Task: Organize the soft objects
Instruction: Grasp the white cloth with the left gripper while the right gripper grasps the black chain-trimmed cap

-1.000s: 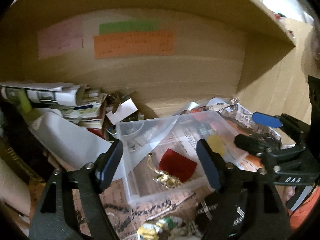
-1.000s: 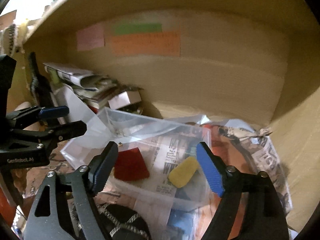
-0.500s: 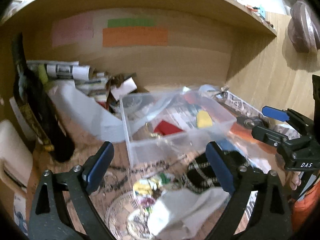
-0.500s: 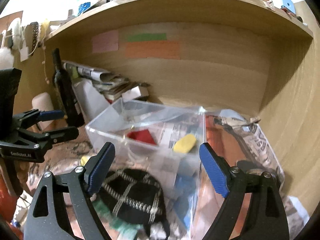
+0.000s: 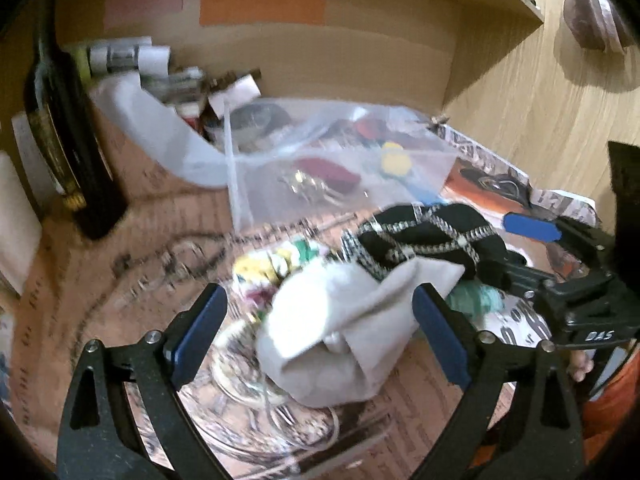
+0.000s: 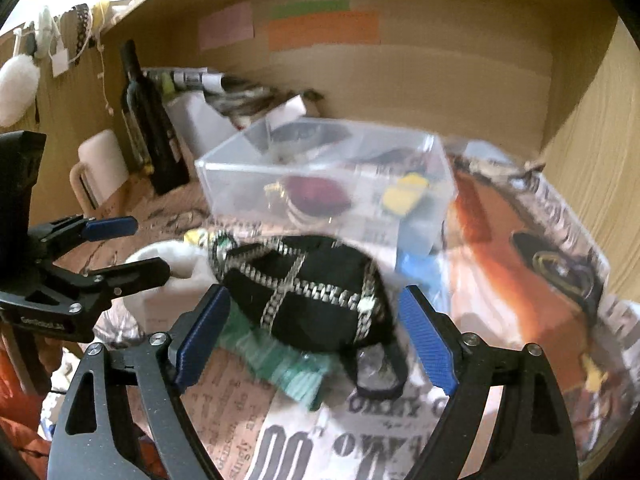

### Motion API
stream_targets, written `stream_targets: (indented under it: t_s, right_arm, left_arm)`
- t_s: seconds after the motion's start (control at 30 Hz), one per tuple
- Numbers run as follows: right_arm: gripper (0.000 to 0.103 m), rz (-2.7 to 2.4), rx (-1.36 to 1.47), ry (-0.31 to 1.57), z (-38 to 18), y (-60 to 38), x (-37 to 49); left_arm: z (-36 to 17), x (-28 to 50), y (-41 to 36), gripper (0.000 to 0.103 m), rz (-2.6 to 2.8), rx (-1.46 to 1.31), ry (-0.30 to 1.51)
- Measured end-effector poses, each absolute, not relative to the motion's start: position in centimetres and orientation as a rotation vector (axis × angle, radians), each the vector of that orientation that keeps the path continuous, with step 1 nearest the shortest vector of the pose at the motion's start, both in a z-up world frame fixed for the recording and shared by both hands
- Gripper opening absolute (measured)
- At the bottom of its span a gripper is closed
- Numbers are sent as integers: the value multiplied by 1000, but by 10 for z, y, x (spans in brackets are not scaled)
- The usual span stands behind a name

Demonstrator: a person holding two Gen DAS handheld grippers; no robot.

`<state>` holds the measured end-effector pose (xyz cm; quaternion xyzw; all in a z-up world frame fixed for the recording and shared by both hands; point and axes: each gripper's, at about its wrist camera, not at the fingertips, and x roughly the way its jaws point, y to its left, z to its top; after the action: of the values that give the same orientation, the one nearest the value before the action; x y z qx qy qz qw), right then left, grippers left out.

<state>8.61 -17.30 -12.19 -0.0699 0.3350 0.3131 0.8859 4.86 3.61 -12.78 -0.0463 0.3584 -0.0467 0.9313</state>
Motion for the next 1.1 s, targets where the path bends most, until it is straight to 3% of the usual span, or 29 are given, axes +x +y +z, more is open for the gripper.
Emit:
stream_targets:
  t_s: [0.23, 0.3, 0.37, 0.43, 0.57, 0.73, 0.9, 1.1]
  right_arm:
    - [85, 631, -157, 702, -132, -169, 88]
    - [76, 630, -156, 691, -131, -168, 88]
    - [69, 632, -155, 685, -129, -169, 90]
    - [62, 630, -150, 676, -128, -170, 91]
    - [46, 629, -145, 663, -125, -171, 92]
    - [38, 638, -136, 644, -118, -174, 91]
    - [36, 636, -118, 603, -106, -178, 90]
    - [35, 629, -94, 542, -87, -184, 90]
  left_arm:
    - [-145, 53, 37, 95, -105, -145, 777]
    - [-147, 54, 36, 95, -103, -144, 772]
    - [-147, 54, 34, 89, -105, -139, 761]
    - [-146, 54, 33, 74, -119, -136, 761]
    - [-145, 53, 36, 63, -109, -150, 748]
    - [-143, 53, 38, 38, -120, -164, 752]
    - [-129, 48, 38, 28, -117, -157, 706]
    - [-111, 44, 41, 25, -109, -149, 651]
